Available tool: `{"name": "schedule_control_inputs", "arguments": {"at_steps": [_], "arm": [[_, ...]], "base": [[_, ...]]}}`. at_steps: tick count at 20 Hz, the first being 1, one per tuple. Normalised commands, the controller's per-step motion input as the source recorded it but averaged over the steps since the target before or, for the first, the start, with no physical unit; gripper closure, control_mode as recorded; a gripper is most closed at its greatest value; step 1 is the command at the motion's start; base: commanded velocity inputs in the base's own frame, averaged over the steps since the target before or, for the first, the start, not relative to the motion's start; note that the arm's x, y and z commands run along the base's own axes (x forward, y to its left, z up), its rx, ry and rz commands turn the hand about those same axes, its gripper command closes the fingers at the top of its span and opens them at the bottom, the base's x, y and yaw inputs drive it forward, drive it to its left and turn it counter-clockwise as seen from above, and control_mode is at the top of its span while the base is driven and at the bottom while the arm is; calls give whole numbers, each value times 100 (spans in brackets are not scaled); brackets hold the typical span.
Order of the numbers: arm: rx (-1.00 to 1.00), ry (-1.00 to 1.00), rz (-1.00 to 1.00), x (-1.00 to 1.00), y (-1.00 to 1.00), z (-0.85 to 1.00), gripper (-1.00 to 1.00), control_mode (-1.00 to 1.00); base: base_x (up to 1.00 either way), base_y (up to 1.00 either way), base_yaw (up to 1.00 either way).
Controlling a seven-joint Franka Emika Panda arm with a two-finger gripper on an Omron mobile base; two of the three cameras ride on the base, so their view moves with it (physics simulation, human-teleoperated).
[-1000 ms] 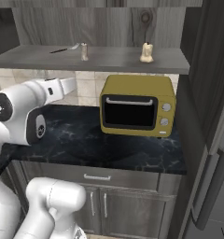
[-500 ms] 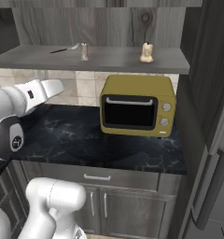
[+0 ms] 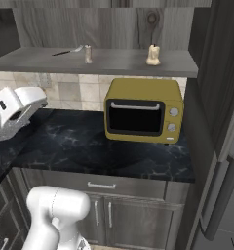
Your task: Pick the candle and candle from the dining table and place them in the open cabinet. Close the cabinet after placing the objects.
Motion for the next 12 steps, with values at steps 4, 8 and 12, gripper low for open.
{"name": "schedule_control_inputs", "arguments": {"at_steps": [4, 8, 12], "arm": [[-31, 2, 4, -43, -1, -32, -100, -100], [-27, 0, 5, -51, -1, -36, -100, -100], [-21, 0, 5, -58, 0, -41, -100, -100]], "base": [[0, 0, 0], [0, 0, 0], [0, 0, 0]]}}
